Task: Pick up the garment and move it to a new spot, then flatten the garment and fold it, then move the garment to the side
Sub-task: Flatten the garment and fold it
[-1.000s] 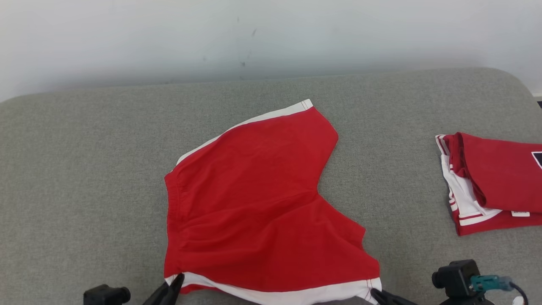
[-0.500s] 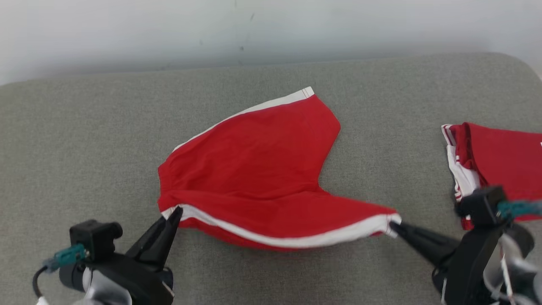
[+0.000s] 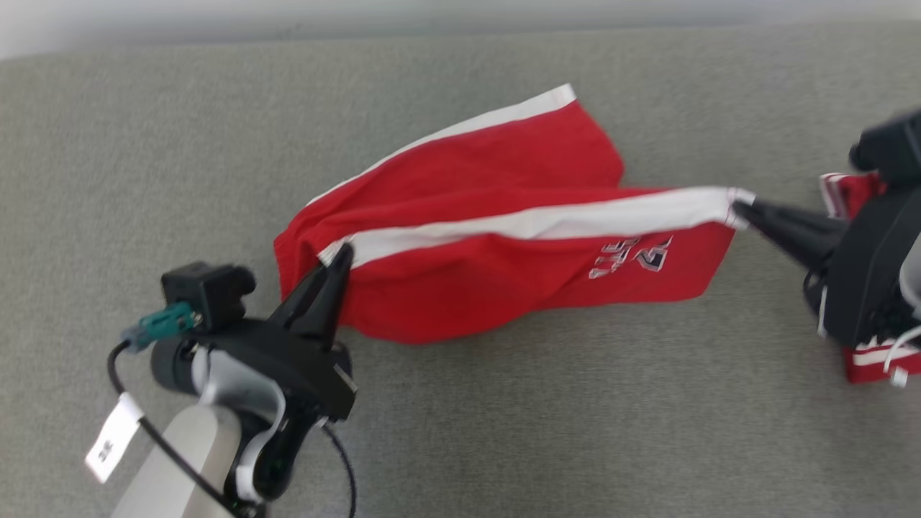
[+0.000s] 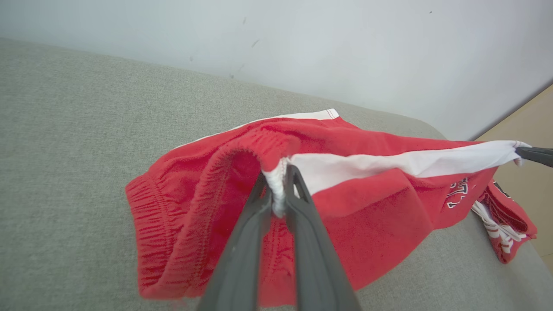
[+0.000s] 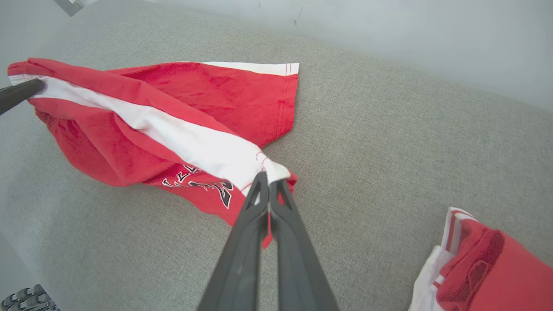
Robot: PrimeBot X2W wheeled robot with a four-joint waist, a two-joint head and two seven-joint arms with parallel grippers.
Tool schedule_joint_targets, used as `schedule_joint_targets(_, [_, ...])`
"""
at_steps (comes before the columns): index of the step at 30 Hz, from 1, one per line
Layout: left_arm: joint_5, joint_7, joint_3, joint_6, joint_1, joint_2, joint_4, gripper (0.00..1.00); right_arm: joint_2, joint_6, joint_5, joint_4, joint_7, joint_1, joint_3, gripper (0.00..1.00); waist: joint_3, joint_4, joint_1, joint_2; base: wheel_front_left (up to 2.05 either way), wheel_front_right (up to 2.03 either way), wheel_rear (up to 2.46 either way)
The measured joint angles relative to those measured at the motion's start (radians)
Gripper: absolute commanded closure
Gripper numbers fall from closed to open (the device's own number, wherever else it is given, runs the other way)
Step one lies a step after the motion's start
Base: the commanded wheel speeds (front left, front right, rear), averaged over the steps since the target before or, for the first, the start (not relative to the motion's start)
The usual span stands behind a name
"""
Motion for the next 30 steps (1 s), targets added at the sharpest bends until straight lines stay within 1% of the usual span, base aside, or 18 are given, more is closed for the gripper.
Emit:
schedule_joint_targets(9, [0.005,0.003,-0.001,0.022,-0.121,-0.088,0.056,1.00,-0.022,0.004,0.001,0.104,0.060,-0.226,0.035,1.00,0.096,0.072,0.0001,0.0000,0.00,0.00,0.00])
schedule_joint_targets(14, [0.006,-0.018,0.007,0.030,-0.174,-0.137,0.118,1.00,-0.023,0.004,-0.002,0.177,0.068,-0.336,0.078,1.00,0.145,0.132,0.0001,0.0001,0.00,0.00,0.00])
schedule_joint_targets(19, [0.012,-0.032,0.009,0.038,-0.193,-0.142,0.163,1.00,-0.029,0.004,-0.003,0.213,0.062,-0.423,0.138,1.00,0.176,0.176,0.0000,0.0001,0.00,0.00,0.00])
schedule_joint_targets(22, [0.012,-0.043,0.005,0.038,-0.209,-0.152,0.185,1.00,-0.048,0.004,-0.020,0.244,0.053,-0.471,0.178,1.00,0.191,0.198,0.0000,0.0001,0.00,0.00,0.00])
schedule_joint_targets(28, [0.013,-0.062,-0.012,0.036,-0.233,-0.158,0.224,1.00,-0.060,0.005,-0.047,0.318,0.012,-0.551,0.236,1.00,0.208,0.226,-0.0001,0.0000,0.00,0.00,0.00])
schedule_joint_targets(30, [0.013,-0.067,-0.021,0.028,-0.249,-0.166,0.233,1.00,-0.063,0.005,-0.048,0.346,-0.009,-0.564,0.246,1.00,0.210,0.232,-0.0001,0.0000,0.00,0.00,0.00])
